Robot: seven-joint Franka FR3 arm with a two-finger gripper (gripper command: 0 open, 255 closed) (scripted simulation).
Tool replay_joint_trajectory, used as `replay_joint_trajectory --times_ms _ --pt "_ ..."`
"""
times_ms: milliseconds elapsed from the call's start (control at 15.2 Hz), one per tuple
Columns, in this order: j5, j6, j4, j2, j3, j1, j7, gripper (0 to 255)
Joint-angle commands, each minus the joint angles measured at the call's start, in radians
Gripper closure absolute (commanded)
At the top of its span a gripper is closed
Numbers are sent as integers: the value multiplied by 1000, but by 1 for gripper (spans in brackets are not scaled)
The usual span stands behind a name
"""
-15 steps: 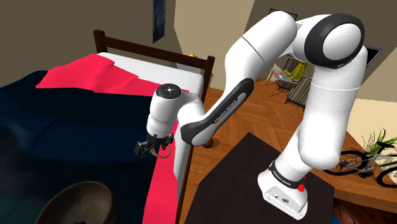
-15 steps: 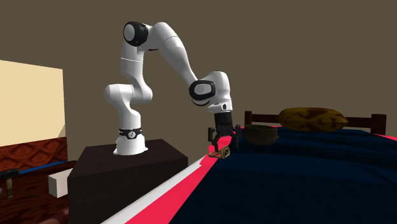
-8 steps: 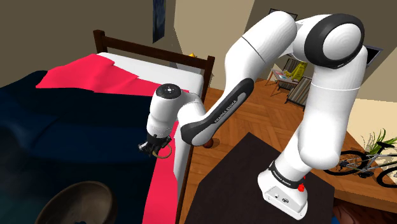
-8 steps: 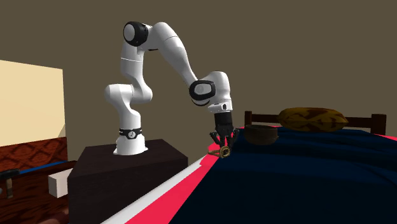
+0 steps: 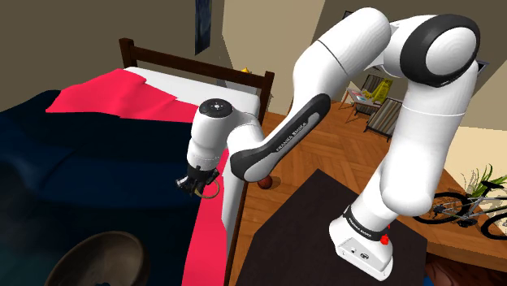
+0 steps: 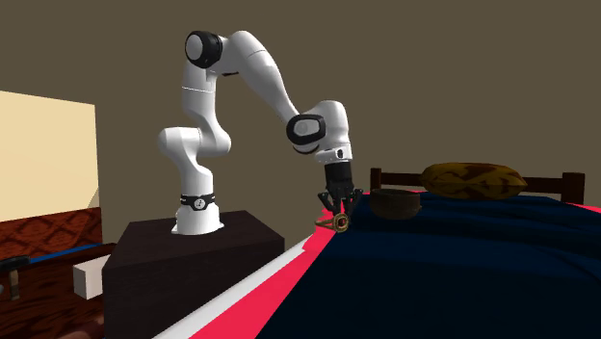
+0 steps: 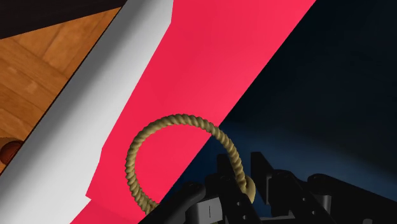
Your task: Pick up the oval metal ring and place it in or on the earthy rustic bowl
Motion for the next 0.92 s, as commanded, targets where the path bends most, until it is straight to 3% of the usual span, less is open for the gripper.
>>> replay_joint_trajectory --times_ms 0,858 --pt "30 -18 -2 -24 16 -13 -24 255" --pt "216 -152 20 -173 87 -64 -165 255"
